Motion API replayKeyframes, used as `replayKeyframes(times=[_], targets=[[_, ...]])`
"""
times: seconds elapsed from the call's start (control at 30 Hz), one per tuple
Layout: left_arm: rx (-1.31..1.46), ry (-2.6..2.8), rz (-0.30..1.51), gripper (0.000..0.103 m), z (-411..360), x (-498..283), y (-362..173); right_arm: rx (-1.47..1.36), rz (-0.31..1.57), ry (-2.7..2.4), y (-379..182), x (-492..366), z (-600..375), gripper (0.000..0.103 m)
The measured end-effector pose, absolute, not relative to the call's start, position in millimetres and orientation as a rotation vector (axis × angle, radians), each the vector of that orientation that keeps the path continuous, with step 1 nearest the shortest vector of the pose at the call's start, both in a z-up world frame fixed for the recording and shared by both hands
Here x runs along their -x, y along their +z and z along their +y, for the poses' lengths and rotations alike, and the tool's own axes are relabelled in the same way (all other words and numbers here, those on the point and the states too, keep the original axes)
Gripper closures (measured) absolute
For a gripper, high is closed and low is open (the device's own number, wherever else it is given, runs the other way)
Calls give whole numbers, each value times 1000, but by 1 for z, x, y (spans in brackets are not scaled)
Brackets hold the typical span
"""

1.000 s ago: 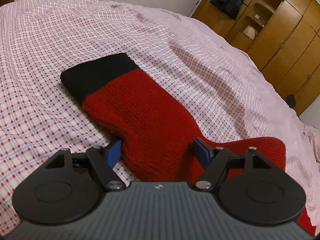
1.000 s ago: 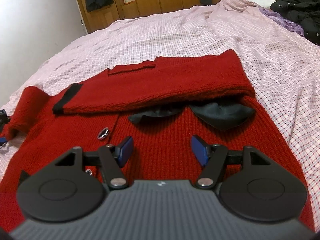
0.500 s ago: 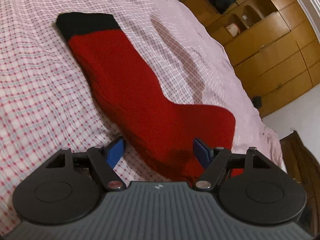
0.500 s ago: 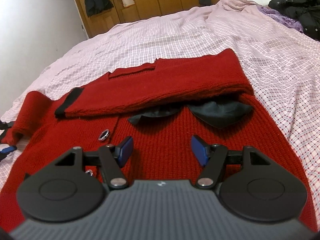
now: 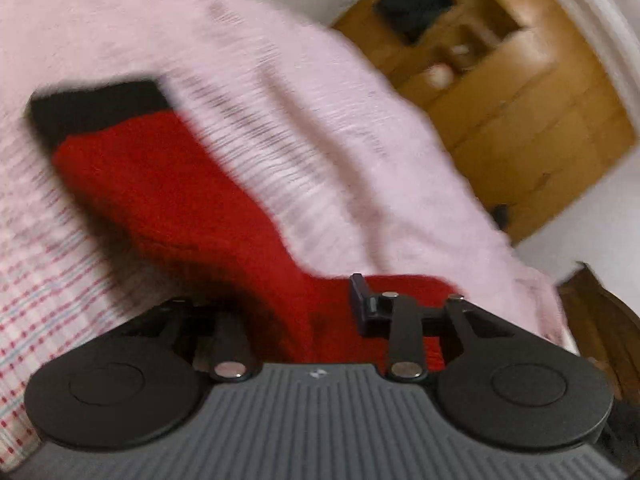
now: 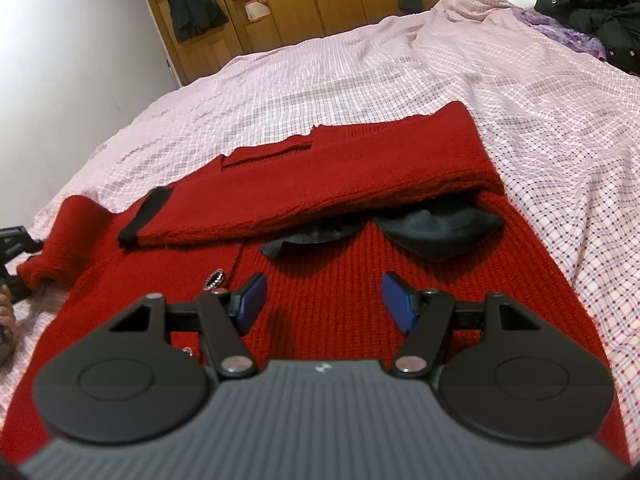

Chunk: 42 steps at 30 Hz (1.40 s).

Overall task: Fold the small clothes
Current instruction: 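Grasp the cardigan side edge with the left gripper and fold it inward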

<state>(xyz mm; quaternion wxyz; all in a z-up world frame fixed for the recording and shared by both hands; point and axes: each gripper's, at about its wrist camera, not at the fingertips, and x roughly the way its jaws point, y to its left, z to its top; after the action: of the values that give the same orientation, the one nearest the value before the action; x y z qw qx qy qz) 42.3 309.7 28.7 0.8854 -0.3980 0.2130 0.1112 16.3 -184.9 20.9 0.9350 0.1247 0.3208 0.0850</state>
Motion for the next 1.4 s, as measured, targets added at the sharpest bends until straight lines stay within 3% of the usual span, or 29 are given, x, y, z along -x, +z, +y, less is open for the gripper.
replayKeyframes(times=[0.13,0.5,0.7,1.0,1.07,1.17,1.23,1.4], targets=[[713,107,368,83,284,-33,68,-258,651,171,22,-17,-184,37],[600,-103,339,88,181,-58,119,-286,614,166,28,-11,-193,37],[541,-179,444,88,112,-83,106,-300,598,150,28,-10,-205,37],[375,-214,709,87,49,-114,39,-360,609,138,16,-10,-225,37],[354,-204,744,85,48,-121,28,-370,611,145,14,-10,-227,37],[325,-197,744,70,47,-114,26,-375,611,153,12,-11,-228,37],[302,-195,738,54,43,-101,31,-381,610,158,12,-11,-229,37],[210,-106,760,51,38,-74,45,-392,608,167,12,-10,-232,37]])
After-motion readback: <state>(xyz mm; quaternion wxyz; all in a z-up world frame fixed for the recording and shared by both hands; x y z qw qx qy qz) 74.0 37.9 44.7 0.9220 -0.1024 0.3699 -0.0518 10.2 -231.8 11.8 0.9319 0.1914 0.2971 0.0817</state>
